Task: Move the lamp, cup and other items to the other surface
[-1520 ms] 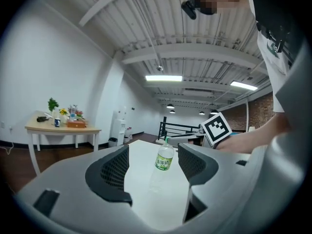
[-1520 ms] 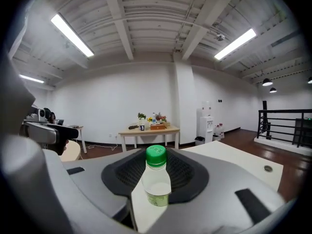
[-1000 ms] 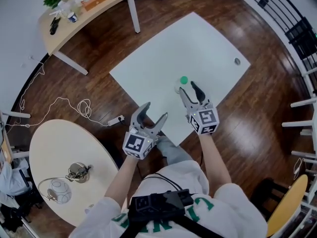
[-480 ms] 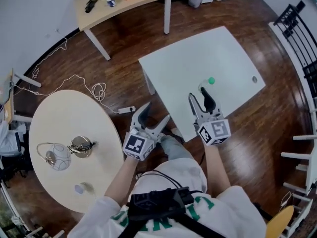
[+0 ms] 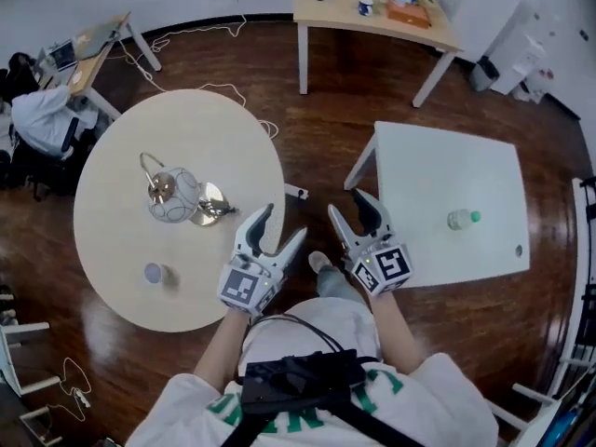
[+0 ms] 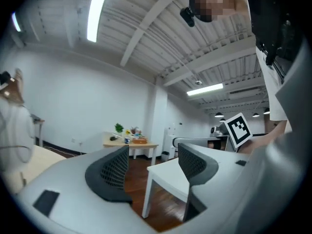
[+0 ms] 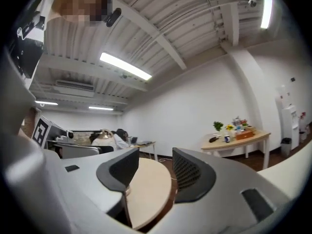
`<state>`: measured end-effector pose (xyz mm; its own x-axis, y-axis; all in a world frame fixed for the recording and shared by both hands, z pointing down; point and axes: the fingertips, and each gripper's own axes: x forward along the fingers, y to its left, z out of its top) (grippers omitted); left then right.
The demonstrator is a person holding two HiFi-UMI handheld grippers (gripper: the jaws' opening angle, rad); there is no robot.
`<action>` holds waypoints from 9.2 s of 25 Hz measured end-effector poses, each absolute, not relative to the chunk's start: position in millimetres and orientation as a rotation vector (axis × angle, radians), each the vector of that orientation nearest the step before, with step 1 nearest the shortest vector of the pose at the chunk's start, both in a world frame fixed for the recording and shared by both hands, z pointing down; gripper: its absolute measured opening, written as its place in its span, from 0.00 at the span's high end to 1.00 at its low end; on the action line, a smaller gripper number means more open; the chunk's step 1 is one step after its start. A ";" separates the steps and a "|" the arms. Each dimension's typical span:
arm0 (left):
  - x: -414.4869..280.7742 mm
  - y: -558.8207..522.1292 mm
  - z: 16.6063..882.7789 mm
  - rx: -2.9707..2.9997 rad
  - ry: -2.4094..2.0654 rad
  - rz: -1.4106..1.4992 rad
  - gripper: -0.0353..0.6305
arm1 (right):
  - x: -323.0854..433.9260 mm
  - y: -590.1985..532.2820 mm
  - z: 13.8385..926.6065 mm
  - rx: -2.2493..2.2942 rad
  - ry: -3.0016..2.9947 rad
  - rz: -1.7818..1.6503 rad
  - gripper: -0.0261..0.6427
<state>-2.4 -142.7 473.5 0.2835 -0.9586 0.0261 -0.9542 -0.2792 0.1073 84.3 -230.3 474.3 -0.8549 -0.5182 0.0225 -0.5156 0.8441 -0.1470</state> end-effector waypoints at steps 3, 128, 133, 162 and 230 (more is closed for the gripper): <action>-51.3 -104.7 466.6 2.252 -2.038 -0.099 0.50 | 14.5 -199.5 474.3 -0.521 3.081 -0.212 0.60; 367.6 -232.8 559.0 2.853 -0.546 0.209 0.52 | 477.2 -257.9 653.9 -2.201 2.395 -0.538 0.42; 385.6 -230.7 574.6 2.852 -0.521 0.250 0.52 | 498.9 -270.3 689.1 -2.256 2.446 -0.532 0.42; 103.0 -170.5 487.1 2.614 -1.372 0.043 0.52 | 177.0 -212.3 529.1 -1.254 2.912 -0.430 0.34; -207.5 176.8 527.7 1.307 -2.553 -0.088 0.55 | -341.0 -90.4 743.6 -0.130 3.563 -0.427 0.51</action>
<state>-207.5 176.8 527.7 -0.5558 -0.8038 0.2121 -0.7873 0.5909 0.1761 -341.0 -90.4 743.6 -0.8981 -0.0167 0.4395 -0.1200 0.9706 -0.2084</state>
